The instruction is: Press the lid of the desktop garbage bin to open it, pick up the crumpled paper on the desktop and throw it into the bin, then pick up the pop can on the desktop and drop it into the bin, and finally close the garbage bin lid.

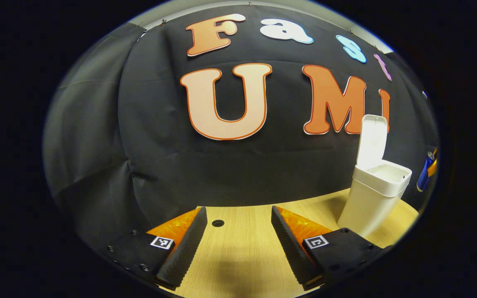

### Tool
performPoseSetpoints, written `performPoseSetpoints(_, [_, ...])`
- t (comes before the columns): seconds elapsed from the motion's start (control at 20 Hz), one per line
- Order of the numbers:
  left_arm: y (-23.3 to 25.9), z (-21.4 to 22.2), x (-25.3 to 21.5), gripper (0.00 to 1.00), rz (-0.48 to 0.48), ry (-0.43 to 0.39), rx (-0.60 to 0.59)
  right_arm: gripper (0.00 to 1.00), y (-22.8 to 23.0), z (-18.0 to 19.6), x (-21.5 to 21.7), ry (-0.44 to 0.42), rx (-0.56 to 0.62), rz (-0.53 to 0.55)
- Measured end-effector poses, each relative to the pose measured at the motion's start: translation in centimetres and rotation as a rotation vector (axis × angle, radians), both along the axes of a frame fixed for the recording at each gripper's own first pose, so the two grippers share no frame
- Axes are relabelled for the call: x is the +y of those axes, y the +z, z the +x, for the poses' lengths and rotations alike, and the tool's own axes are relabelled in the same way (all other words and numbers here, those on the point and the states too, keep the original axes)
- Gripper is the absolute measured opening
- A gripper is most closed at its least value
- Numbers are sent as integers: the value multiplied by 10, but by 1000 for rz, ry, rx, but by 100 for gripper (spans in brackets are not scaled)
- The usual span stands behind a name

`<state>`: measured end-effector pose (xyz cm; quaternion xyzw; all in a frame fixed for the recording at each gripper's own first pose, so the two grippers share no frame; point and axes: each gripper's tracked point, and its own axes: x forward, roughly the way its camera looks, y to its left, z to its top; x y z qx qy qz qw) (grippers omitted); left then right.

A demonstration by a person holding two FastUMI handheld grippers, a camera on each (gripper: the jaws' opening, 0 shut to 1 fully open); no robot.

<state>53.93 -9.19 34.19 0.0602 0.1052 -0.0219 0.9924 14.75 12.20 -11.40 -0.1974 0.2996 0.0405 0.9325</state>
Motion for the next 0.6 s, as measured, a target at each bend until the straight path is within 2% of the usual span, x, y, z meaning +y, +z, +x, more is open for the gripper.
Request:
performPoseSetpoints(0.25, [-3,6,2,99,1,4,5,72,33,39,9,17,-76,10])
performPoseSetpoints(0.6, [-12,13,7,99,13,16,18,73,20,95,5,7,-58,17])
